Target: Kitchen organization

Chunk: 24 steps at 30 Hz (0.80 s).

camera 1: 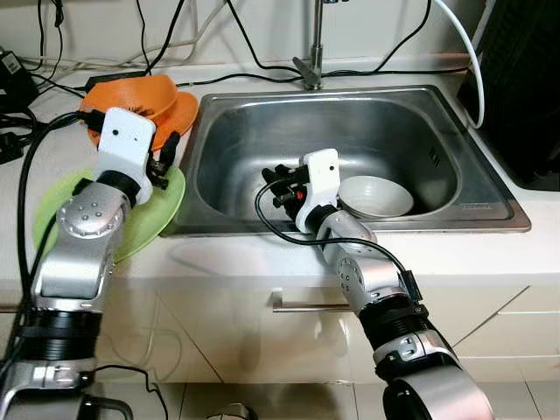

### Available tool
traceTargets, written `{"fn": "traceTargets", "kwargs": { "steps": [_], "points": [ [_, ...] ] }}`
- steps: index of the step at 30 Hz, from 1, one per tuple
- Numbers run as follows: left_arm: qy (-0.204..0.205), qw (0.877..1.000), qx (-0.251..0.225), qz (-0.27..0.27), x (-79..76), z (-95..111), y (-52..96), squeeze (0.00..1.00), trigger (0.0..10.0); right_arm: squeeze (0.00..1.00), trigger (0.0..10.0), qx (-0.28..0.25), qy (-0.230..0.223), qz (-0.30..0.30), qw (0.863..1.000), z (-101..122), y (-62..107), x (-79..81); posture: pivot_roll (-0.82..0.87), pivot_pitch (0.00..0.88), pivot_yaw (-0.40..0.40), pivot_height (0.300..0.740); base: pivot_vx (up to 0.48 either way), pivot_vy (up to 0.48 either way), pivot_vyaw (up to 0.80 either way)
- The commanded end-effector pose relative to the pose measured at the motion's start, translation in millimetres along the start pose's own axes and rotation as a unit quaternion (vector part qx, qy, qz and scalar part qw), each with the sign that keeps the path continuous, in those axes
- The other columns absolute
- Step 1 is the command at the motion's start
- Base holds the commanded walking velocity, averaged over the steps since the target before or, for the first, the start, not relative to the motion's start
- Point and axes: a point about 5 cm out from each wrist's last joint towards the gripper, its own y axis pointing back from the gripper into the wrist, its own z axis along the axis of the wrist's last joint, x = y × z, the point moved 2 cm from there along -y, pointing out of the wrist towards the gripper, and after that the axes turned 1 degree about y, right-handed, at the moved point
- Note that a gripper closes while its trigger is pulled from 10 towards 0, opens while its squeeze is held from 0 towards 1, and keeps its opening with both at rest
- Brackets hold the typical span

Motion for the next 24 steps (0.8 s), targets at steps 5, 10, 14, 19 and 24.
{"fn": "traceTargets", "kwargs": {
  "steps": [5,10,14,19,24],
  "points": [
    [0.038,0.996,-0.052,0.06,-9.6,-2,5.1,0.0,10.0,0.0,10.0,-0.08,0.028,-0.076,0.993,29,6.0,-25.7,0.19,0.053,0.091,0.74,0.0,0.0,0.0],
    [0.051,0.996,-0.063,0.044,-32.9,-11,11.9,0.0,10.0,0.0,10.0,-0.144,0.047,-0.139,0.979,52,16.0,-44.4,0.17,0.055,0.1,0.74,0.0,0.0,0.0],
    [0.066,0.994,-0.078,0.046,-33.7,-8,9.6,0.0,10.0,0.0,10.0,-0.161,0.034,-0.169,0.972,54,22.9,-53.2,0.17,0.053,0.1,0.74,0.0,0.0,0.0],
    [0.066,0.993,-0.087,0.055,-33.7,-8,5.9,0.0,10.0,0.0,10.0,-0.167,0.035,-0.173,0.97,53,25.2,-53.3,0.16,0.051,0.103,0.74,0.0,0.0,0.0],
    [0.076,0.992,-0.092,0.047,-41.5,-7,3.5,0.0,10.0,0.0,10.0,-0.173,0.03,-0.178,0.968,52,25.9,-52.0,0.16,0.048,0.105,0.74,0.0,0.0,0.0]
  ]
}}
